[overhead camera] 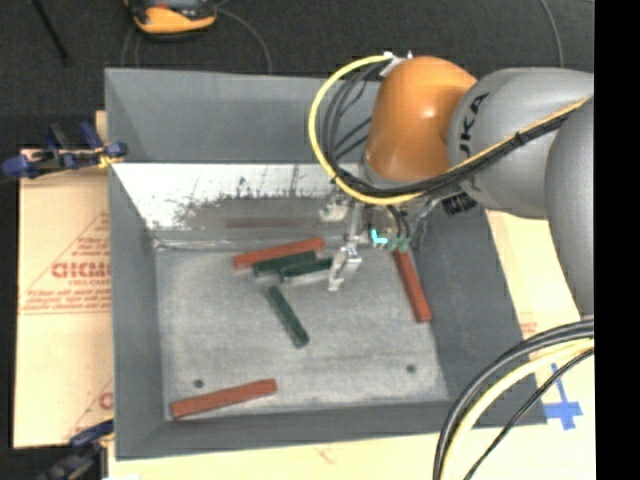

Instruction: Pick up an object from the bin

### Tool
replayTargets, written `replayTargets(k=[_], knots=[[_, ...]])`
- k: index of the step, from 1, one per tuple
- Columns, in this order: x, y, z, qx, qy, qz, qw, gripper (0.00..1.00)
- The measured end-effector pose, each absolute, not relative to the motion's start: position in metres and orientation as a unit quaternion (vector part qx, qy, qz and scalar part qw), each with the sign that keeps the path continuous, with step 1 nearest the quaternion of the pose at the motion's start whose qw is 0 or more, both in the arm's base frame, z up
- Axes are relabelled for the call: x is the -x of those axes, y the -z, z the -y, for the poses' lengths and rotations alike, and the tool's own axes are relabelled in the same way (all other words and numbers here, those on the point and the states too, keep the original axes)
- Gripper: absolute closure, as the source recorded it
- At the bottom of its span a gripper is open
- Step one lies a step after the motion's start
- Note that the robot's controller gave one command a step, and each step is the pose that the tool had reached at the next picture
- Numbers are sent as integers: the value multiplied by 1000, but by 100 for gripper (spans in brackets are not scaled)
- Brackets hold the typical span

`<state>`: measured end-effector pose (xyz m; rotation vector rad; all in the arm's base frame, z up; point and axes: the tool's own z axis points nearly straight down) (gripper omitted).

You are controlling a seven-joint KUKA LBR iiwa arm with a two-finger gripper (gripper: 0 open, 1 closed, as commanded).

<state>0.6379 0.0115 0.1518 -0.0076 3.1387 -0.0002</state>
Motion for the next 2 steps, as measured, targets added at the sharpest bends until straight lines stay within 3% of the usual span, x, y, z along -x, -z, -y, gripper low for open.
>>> replayTargets(k=[1,2], knots=[[-638,-153,-12,2,0,-1000,2,0],[-659,-85,-5,-53,-1,-999,13,100]])
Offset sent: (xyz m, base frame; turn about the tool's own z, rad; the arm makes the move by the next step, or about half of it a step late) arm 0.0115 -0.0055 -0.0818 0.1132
